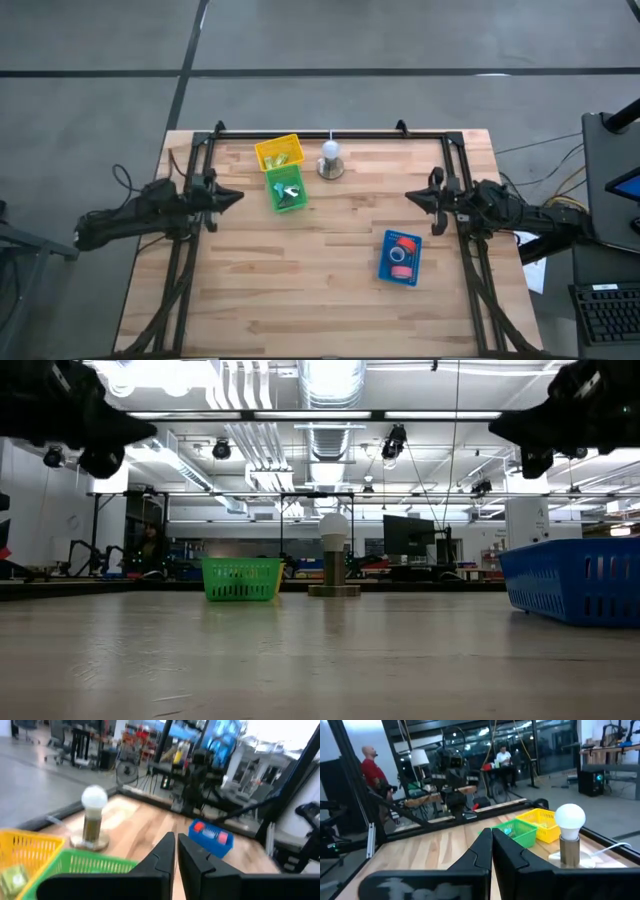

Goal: Pick and place Stapler, Stapler remover, tape
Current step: Return to Home Position

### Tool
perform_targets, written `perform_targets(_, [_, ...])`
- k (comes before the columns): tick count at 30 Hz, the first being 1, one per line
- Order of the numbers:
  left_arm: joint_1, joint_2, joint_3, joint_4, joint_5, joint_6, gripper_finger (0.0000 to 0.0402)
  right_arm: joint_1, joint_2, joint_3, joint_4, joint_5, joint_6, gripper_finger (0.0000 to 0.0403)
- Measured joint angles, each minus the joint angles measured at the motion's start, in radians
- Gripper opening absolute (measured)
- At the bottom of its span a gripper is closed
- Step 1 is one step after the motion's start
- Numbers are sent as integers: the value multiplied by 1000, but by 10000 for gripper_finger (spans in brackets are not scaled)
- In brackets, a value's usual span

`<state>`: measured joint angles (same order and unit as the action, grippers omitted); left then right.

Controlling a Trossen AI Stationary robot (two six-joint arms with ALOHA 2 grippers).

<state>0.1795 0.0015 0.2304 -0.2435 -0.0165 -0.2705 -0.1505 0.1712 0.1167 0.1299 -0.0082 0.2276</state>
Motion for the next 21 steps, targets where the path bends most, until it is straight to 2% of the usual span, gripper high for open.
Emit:
perform_targets(5, [0, -1, -92, 131, -11, 3, 19, 0, -94, -105, 20, 0, -2, 8])
perform_targets(10, [0, -1, -196, 297, -33, -11, 19, 0, -158, -108, -75, 8, -19, 9])
perform_targets(21, [0, 10, -221, 266, -53, 21, 19, 0, -160, -108, -83, 10, -19, 9])
